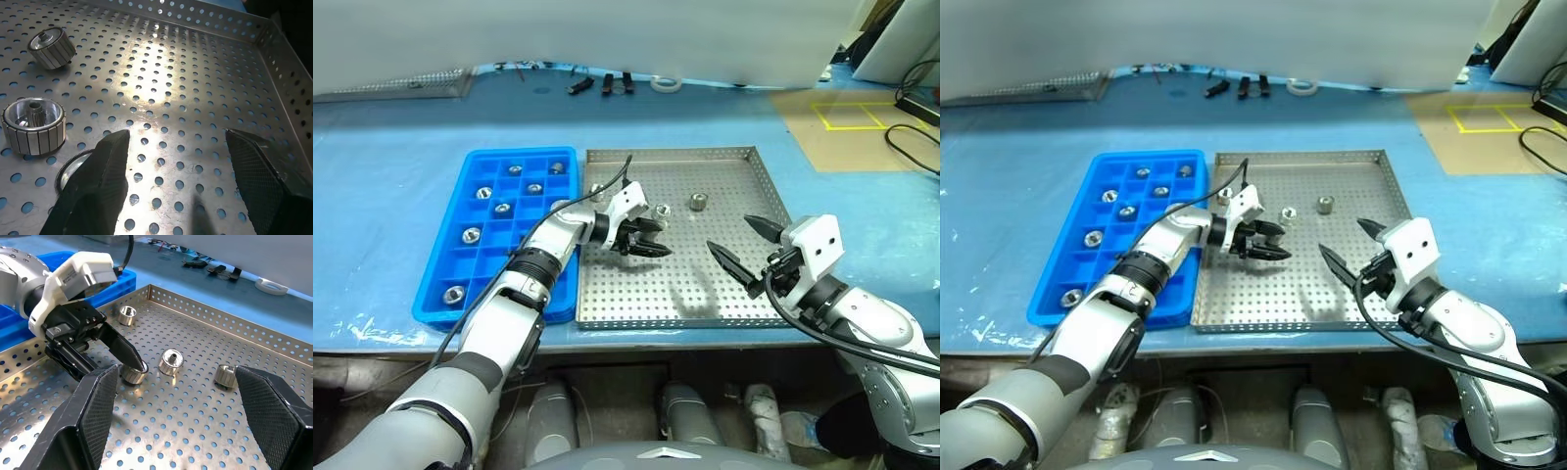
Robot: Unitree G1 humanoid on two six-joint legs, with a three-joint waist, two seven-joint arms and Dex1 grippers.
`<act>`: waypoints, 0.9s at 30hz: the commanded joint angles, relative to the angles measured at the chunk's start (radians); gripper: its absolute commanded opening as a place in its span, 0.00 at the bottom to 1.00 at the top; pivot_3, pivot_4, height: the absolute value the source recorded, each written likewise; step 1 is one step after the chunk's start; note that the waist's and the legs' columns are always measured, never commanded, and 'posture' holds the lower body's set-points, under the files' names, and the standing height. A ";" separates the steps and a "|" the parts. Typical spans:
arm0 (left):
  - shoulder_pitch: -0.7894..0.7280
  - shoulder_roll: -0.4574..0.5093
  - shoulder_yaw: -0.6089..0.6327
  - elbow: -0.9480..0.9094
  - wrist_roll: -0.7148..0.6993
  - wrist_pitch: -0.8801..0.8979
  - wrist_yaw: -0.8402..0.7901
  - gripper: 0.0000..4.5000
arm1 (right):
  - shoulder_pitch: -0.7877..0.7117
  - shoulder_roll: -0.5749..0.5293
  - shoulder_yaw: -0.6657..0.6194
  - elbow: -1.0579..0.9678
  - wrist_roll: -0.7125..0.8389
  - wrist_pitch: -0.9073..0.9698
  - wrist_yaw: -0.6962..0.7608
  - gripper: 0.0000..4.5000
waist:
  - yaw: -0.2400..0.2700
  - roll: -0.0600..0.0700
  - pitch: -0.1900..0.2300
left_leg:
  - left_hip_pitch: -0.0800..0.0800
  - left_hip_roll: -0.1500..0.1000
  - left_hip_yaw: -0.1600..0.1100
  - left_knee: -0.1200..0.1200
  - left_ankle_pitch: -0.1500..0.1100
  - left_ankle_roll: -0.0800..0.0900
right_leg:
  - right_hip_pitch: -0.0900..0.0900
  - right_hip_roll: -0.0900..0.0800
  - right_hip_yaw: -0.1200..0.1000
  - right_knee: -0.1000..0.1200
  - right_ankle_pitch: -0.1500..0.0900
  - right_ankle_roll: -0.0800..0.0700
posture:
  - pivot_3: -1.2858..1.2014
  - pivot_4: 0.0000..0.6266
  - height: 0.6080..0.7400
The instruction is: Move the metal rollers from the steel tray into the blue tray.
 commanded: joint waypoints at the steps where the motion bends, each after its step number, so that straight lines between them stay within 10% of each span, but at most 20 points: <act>1: -0.040 0.016 0.029 0.095 0.029 -0.064 0.102 0.73 | 0.006 -0.005 -0.012 -0.015 -0.002 -0.029 -0.001 0.90 | 0.001 0.000 0.000 | 0.000 0.000 0.000 0.000 0.000 0.000 | 0.000 0.000 0.000 0.000 0.000 0.000 | 0.36 0.24 1.00; 27: -0.123 0.045 0.099 0.303 0.078 -0.125 0.283 0.73 | 0.000 -0.001 0.011 -0.012 -0.030 -0.025 -0.028 0.90 | 0.001 0.000 0.000 | 0.000 -0.001 0.001 -0.003 0.000 0.000 | -0.001 0.000 0.000 -0.002 0.000 0.000 | 0.36 0.24 1.00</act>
